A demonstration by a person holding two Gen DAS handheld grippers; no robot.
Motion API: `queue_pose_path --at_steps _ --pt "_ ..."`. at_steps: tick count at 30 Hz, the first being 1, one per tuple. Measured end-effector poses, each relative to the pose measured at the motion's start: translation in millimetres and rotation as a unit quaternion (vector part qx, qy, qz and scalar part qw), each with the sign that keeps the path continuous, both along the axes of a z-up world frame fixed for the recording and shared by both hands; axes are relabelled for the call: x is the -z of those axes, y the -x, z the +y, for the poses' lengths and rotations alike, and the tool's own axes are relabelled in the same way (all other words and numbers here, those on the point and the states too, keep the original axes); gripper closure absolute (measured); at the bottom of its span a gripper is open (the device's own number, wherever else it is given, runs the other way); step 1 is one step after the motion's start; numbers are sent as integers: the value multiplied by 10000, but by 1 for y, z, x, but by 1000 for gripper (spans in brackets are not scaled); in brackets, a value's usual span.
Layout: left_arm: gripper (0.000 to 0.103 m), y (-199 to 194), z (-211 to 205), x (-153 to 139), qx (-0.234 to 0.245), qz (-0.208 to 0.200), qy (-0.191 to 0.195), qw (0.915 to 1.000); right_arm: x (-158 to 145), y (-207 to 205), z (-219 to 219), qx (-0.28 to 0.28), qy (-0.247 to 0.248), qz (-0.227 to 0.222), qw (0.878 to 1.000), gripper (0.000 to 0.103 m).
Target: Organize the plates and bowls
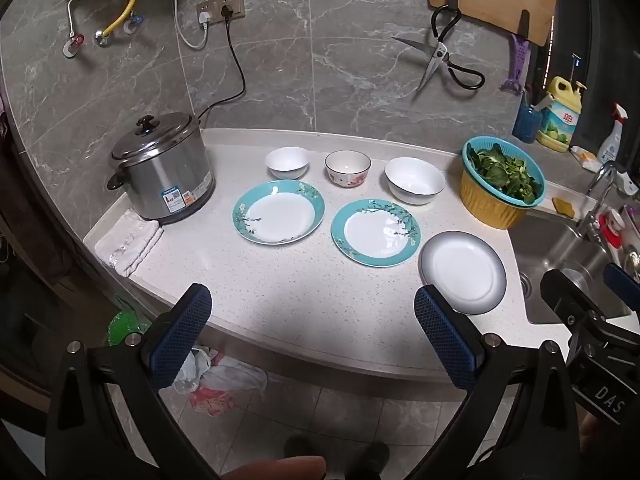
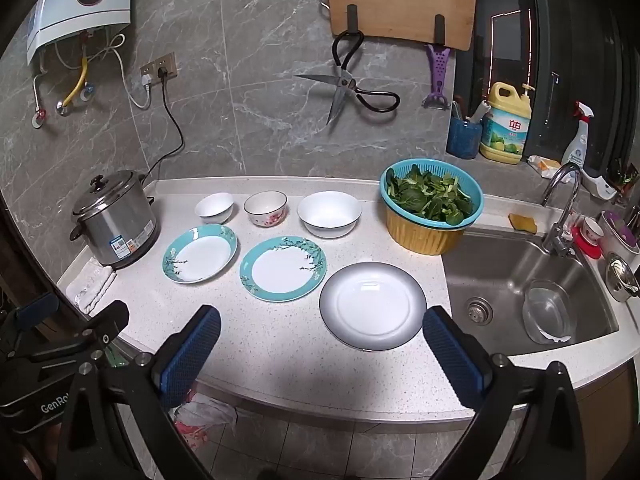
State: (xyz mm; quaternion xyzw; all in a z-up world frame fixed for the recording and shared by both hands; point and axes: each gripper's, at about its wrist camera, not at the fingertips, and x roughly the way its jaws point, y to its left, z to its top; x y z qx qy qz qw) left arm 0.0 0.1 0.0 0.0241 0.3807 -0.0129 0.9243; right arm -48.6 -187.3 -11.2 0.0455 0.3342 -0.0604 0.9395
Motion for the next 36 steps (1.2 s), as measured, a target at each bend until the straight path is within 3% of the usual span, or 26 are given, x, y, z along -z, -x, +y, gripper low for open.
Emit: queue_pose_path --at_steps 36 --pt "0 -3 -1 4 -10 54 -12 10000 1 -3 -2 -1 -2 33 10000 0"
